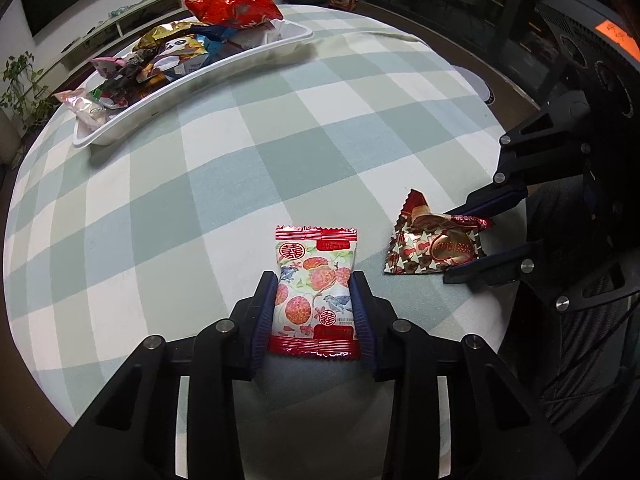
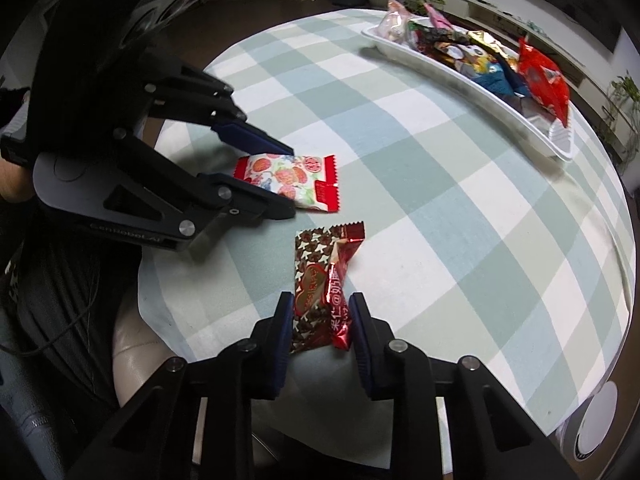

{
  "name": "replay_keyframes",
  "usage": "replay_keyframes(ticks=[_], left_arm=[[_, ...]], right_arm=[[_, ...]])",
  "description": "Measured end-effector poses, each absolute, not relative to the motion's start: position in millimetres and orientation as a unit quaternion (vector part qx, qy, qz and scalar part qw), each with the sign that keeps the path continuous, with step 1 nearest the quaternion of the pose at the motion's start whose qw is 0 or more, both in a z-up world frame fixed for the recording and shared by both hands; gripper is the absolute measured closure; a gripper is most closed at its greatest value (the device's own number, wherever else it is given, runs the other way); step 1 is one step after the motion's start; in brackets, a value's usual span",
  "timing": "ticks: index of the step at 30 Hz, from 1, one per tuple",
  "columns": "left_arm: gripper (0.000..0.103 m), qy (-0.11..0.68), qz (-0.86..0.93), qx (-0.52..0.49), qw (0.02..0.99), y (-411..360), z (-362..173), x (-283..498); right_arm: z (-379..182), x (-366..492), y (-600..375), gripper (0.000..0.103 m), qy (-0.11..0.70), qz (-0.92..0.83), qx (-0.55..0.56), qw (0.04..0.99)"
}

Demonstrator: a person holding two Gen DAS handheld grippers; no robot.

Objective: Organize snacks
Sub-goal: 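Grasp the red-white fruit candy packet with the left tool while the right tool grasps the chocolate packet, then carry the fruit candy and chocolate packets over the tray with both tools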

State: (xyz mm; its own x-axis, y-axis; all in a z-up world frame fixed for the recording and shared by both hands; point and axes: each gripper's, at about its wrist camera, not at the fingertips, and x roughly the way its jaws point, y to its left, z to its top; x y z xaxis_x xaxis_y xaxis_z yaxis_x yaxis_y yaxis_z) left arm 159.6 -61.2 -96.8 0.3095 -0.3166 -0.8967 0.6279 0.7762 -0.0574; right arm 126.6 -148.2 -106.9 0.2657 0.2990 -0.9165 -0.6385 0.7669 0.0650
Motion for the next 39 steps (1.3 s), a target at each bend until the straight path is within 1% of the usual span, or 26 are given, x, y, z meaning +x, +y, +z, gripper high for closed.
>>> replay_keyframes(ticks=[14,20,25,31,35,39], left_arm=[[0.069,0.494,-0.291,0.077,0.816,-30,-88,158],[0.069,0.462,-0.289,0.023,0.838,-8,-49,173],[0.069,0.422,-0.283,-0.02,0.861,14,-2,206],[0.069,0.381,-0.276,-0.091,0.878,42,53,270],[0.069,0.367,-0.269,-0.118,0.883,53,73,307],[0.069,0.366,-0.267,-0.142,0.88,59,81,345]], right_arm=[[-82,118,-174,0.075,0.488,0.285,-0.087,0.82],[-59,132,-200,0.075,0.467,0.262,-0.038,0.844],[-24,158,-234,0.075,0.432,0.236,0.028,0.87],[34,199,-260,0.075,0.374,0.22,0.079,0.897],[74,232,-269,0.075,0.33,0.215,0.11,0.913],[99,274,-266,0.075,0.305,0.219,0.14,0.916]])
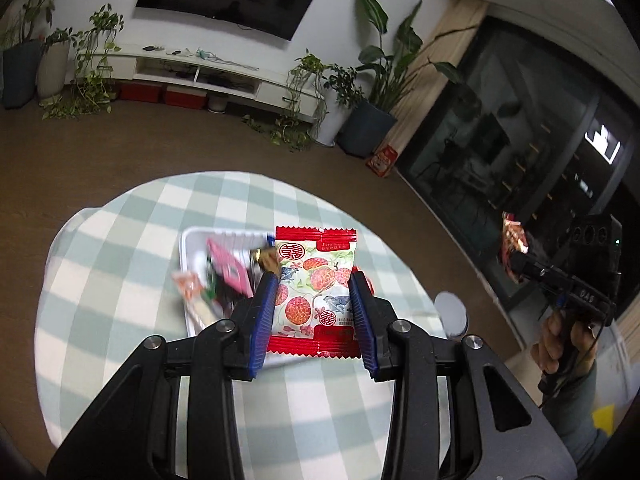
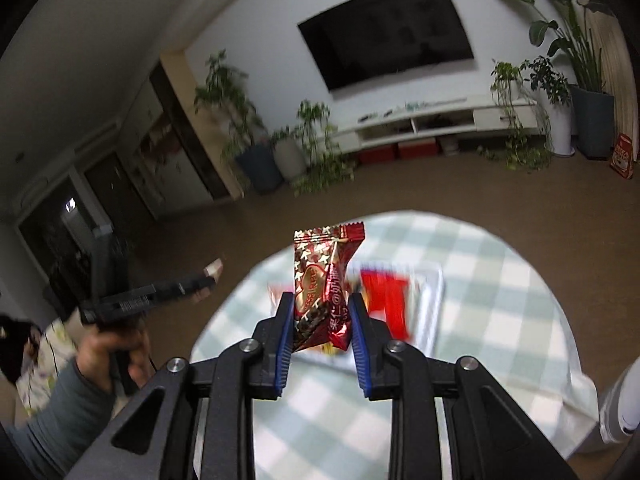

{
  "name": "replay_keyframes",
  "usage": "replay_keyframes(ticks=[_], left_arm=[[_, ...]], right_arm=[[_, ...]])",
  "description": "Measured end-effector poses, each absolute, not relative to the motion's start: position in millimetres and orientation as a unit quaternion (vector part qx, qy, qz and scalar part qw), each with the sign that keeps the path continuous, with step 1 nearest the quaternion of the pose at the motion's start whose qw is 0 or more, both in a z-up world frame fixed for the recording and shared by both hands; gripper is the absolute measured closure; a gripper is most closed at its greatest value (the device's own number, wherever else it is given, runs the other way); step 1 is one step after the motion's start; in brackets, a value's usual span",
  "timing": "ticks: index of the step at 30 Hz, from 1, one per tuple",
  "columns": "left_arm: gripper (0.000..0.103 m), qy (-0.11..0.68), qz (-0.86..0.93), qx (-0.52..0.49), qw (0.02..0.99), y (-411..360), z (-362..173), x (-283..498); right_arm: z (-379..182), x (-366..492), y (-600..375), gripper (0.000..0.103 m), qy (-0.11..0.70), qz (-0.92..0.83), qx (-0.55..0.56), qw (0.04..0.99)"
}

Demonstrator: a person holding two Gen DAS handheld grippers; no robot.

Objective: Organize snacks
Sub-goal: 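Carry the fruit candy and chocolate packets over the tray with both tools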

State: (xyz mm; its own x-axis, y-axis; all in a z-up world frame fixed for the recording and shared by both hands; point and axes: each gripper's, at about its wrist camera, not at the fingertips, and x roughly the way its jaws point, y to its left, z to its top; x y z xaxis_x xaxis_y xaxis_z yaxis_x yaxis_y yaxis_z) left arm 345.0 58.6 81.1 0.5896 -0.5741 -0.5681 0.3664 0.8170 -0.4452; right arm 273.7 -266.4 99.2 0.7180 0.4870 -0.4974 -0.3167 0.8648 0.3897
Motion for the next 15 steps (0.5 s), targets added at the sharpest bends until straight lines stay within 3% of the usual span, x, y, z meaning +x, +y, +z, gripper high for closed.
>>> replay_keyframes(ticks=[6,15], left_arm=[[0.069,0.382,-0.267,-0.153,0.872,48,67,392],[0.069,0.425,-0.247,-0.146,0.858,19,-4,441]], right_arm=[[84,333,-225,0.075,0.325,0.235,0.136,0.906],[4,391,-185,0.075,0.406,0.202,0.109,0.884]])
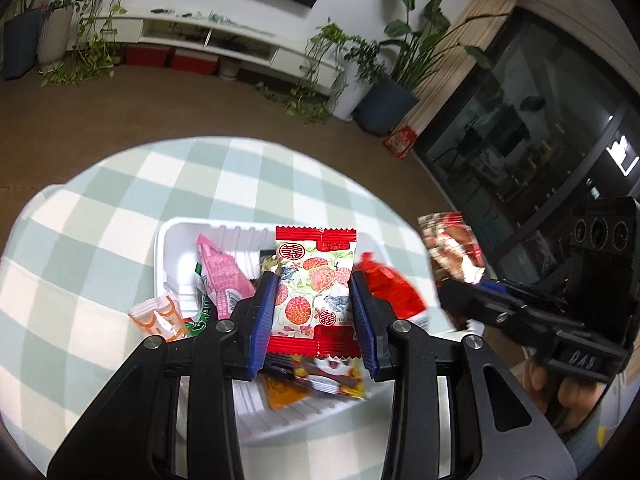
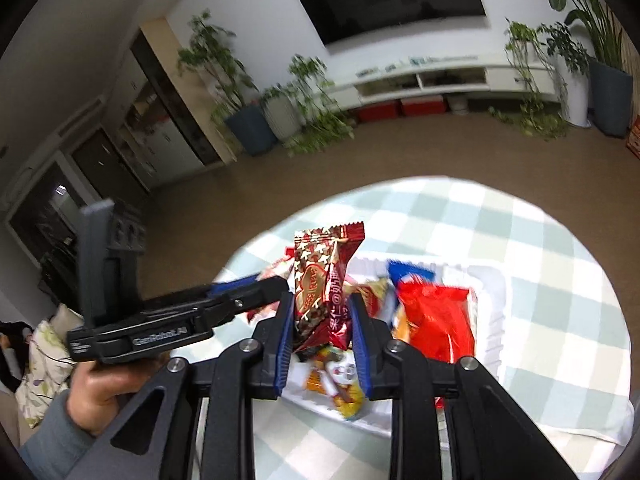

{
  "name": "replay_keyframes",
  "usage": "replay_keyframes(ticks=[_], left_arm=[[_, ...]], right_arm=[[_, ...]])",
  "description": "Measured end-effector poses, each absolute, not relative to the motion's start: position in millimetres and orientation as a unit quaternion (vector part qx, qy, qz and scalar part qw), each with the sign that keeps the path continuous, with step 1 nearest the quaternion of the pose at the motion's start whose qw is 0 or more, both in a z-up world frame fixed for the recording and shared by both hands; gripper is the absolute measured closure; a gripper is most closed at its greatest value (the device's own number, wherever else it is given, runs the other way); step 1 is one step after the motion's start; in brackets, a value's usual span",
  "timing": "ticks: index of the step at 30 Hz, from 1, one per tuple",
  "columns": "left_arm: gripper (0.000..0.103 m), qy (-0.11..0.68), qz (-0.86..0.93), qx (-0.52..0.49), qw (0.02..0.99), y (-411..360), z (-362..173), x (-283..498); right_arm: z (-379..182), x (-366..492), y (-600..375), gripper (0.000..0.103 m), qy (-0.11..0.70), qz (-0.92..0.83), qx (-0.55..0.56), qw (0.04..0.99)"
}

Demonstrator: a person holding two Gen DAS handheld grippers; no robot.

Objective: Organize snacks
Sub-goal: 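Carry the fruit candy and chocolate packets over the tray with both tools, then open both tools to release the packets into the tray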

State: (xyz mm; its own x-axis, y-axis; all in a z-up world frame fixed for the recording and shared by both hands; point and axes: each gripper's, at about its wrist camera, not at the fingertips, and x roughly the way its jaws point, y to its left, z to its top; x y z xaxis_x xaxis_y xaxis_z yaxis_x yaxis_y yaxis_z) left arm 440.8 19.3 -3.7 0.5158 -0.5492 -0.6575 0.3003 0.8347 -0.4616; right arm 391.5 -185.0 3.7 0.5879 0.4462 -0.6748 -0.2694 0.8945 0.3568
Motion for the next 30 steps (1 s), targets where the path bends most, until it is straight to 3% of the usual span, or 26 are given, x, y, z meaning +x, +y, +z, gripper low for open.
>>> replay_keyframes(ticks=[6,22,25,28,30], left_arm=[[0.069,0.438,-0.243,-0.123,0.857,2,-35,452],[0.068,0.453,-0.225,-0.089,0.858,-14,-62,462],[0.064,0.454,-0.218,-0.087,0.859,-13,-62,462],[0.051,0.452,-0.211,-0.087,0.862,-11,-61,461],[0.051,0.453,-0.21,-0.088,0.862,-10,-60,460]], right_arm=[[-35,403,-185,0.075,0.444,0.171,0.091,0.875],[-56,405,-177,0.073,0.462,0.143,0.039,0.875],[-57,407,-176,0.072,0.462,0.141,0.035,0.875],[-56,406,-173,0.063,0.46,0.141,0.03,0.876],[-55,406,-171,0.062,0.461,0.139,0.027,0.876]])
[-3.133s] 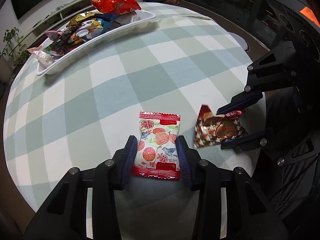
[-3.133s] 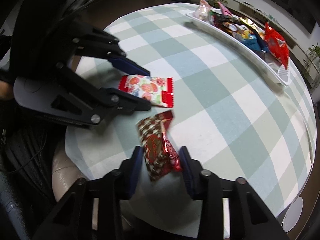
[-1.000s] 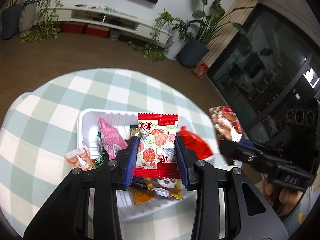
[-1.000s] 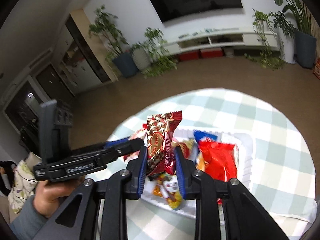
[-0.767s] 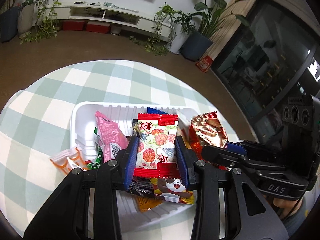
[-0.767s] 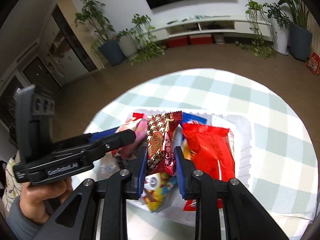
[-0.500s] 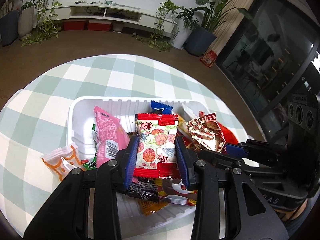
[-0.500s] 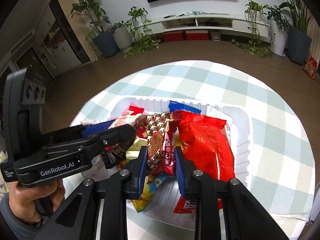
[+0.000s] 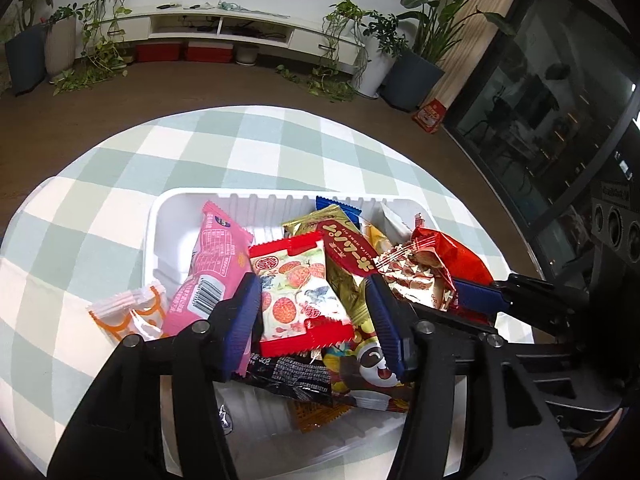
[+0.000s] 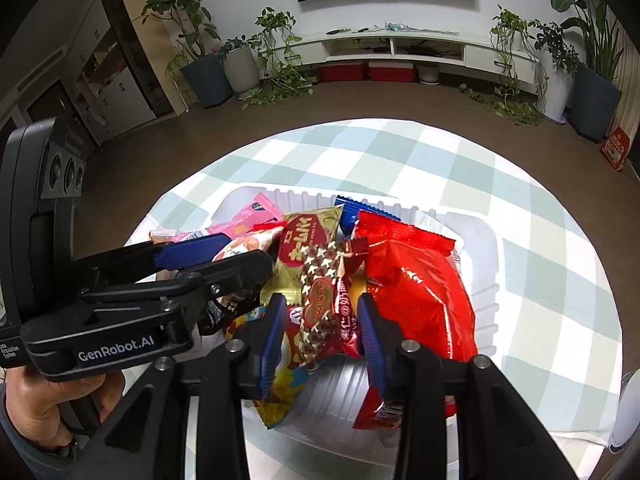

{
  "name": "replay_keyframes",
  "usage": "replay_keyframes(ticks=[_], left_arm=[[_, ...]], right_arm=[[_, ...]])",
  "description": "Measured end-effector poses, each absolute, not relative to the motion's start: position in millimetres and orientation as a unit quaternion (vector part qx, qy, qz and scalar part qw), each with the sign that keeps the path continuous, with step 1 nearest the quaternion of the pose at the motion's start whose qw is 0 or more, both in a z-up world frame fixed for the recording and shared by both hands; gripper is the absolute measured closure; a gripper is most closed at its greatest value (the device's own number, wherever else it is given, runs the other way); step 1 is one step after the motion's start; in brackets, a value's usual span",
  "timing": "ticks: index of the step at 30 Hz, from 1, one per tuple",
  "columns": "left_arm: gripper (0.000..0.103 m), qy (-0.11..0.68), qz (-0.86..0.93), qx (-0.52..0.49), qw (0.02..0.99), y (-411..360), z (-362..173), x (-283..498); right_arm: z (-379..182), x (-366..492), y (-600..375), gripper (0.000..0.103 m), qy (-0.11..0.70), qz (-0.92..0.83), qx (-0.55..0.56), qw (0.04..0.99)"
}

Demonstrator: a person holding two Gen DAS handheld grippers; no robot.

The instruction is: Organize snacks

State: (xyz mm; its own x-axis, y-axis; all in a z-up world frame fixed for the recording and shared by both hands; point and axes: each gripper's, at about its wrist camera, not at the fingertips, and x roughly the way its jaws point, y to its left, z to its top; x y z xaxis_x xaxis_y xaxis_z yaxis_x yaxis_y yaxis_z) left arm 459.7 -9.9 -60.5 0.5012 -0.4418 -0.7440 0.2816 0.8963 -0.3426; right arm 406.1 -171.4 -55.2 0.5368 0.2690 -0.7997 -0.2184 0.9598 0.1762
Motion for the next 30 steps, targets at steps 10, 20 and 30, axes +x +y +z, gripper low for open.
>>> replay_keyframes(ticks=[10,20,30], left_arm=[[0.036,0.444,-0.199,-0.092,0.869,-5,-48,448],[0.0,0.362,-0.147,-0.029,0.92,-2,0,374],[0.0,0.333,-0.091,-0.02,0.938,-1,7,234]], right_arm=[[-40,395,-172,0.055,0.445,0.127,0.021,0.886],[10,322,-191,0.018,0.371,0.1,0.049,0.922],[12,206,-201,0.004,0.309,0.064,0.07,0.946]])
